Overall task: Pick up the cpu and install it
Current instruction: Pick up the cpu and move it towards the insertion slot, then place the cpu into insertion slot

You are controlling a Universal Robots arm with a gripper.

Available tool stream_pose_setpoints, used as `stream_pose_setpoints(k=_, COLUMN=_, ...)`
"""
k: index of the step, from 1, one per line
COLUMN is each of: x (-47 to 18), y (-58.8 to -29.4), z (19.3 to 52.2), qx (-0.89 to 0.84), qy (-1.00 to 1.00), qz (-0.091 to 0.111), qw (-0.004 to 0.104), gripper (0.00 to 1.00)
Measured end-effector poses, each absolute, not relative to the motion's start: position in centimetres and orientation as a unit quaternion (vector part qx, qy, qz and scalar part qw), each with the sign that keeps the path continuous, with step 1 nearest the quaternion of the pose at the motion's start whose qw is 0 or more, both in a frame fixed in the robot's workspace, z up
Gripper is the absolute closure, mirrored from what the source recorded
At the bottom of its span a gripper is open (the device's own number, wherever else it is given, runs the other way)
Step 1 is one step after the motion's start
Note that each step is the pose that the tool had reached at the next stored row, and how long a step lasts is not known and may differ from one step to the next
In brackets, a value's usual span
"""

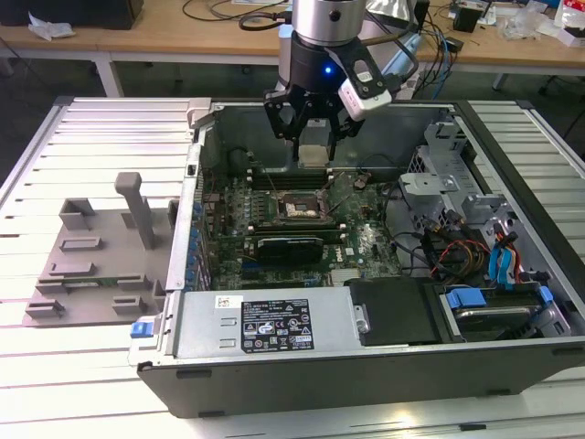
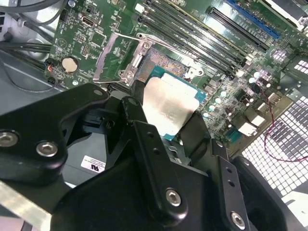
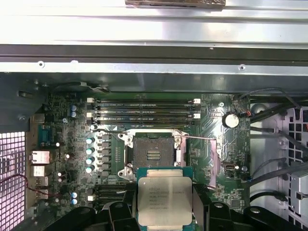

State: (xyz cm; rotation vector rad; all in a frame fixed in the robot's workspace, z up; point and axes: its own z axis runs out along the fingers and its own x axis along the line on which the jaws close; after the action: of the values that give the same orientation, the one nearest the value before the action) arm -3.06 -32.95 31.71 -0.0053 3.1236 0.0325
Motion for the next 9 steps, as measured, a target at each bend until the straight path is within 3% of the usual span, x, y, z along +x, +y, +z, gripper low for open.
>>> stream_pose_setpoints(k=9, x=-3.07, y=-32.96, z=31.66, qx=0.052, qy=0.999, qz=0.008, qw=0.009, gripper=0.45)
